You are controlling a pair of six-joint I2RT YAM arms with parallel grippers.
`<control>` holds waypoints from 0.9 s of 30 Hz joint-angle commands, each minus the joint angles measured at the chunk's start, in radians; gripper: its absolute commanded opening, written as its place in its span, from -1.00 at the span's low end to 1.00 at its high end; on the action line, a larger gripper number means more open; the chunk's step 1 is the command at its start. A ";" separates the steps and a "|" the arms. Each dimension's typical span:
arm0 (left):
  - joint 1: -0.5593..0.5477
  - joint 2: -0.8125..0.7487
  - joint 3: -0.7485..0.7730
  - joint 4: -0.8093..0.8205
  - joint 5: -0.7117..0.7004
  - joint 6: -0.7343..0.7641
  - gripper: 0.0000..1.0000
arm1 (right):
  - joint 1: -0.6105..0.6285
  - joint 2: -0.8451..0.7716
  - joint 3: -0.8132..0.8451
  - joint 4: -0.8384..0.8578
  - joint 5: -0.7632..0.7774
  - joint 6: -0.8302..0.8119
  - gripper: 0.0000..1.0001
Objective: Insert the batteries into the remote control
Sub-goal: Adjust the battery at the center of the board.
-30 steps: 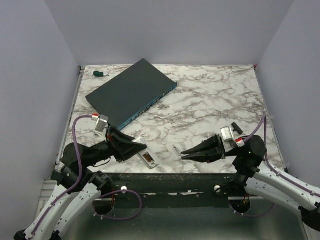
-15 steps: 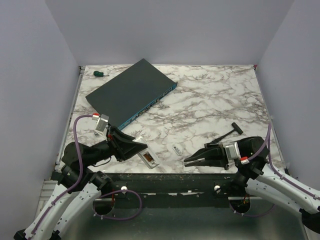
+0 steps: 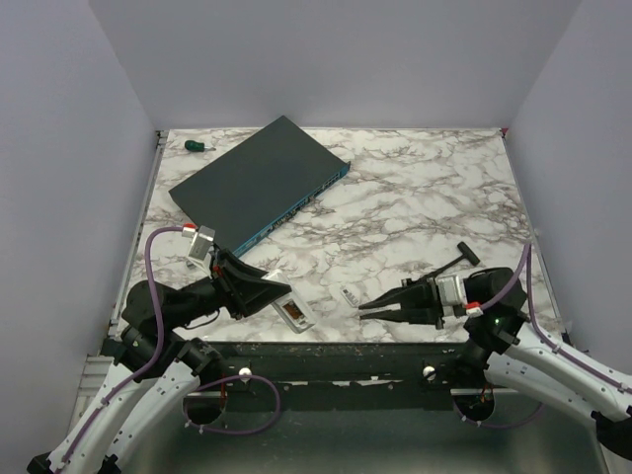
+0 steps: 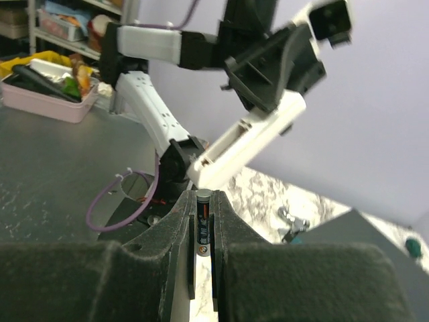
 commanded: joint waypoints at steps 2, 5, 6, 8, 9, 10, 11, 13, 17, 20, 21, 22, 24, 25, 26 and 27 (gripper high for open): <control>0.006 -0.013 0.027 0.007 0.018 0.034 -1.00 | 0.006 0.025 0.021 -0.117 0.265 0.147 -0.99; 0.006 -0.022 0.026 -0.003 0.016 0.042 -1.00 | 0.006 0.059 0.049 -0.198 0.535 0.308 -0.99; 0.006 -0.026 0.026 -0.008 0.012 0.044 -1.00 | 0.006 0.073 0.073 -0.260 0.629 0.353 -0.99; 0.006 -0.031 0.026 -0.017 0.008 0.047 -1.00 | 0.006 0.120 0.126 -0.416 0.837 0.431 -0.99; 0.003 -0.034 0.025 -0.020 0.008 0.047 -1.00 | 0.006 0.152 0.151 -0.476 0.938 0.453 -0.99; 0.005 -0.037 0.023 -0.020 0.008 0.046 -1.00 | 0.006 0.187 0.167 -0.534 1.012 0.470 -0.99; 0.006 -0.042 0.023 -0.016 0.011 0.046 -1.00 | 0.006 0.217 0.184 -0.579 1.069 0.476 -0.99; 0.006 -0.055 0.012 0.025 0.034 0.038 -1.00 | 0.006 0.278 0.206 -0.653 1.129 0.489 -0.99; 0.006 -0.079 -0.007 0.114 0.083 0.020 -1.00 | 0.006 0.337 0.210 -0.705 1.206 0.538 -0.99; 0.007 -0.091 -0.005 0.122 0.094 0.025 -1.00 | 0.006 0.351 0.184 -0.715 1.260 0.553 -0.98; 0.006 -0.094 -0.004 0.113 0.091 0.028 -1.00 | 0.006 0.367 0.183 -0.729 1.273 0.551 -0.99; 0.006 -0.099 -0.004 0.104 0.086 0.033 -1.00 | 0.006 0.392 0.193 -0.750 1.289 0.544 -0.98; 0.006 -0.102 -0.003 0.084 0.081 0.038 -1.00 | 0.006 0.470 0.236 -0.825 1.315 0.544 -0.99; 0.006 -0.103 -0.001 0.078 0.077 0.040 -1.00 | 0.006 0.521 0.266 -0.864 1.322 0.540 -0.99; 0.006 -0.103 -0.002 0.073 0.076 0.042 -1.00 | 0.006 0.578 0.288 -0.901 1.328 0.536 -0.98; 0.006 -0.104 -0.002 0.069 0.074 0.042 -1.00 | 0.006 0.625 0.317 -0.925 1.331 0.536 -0.98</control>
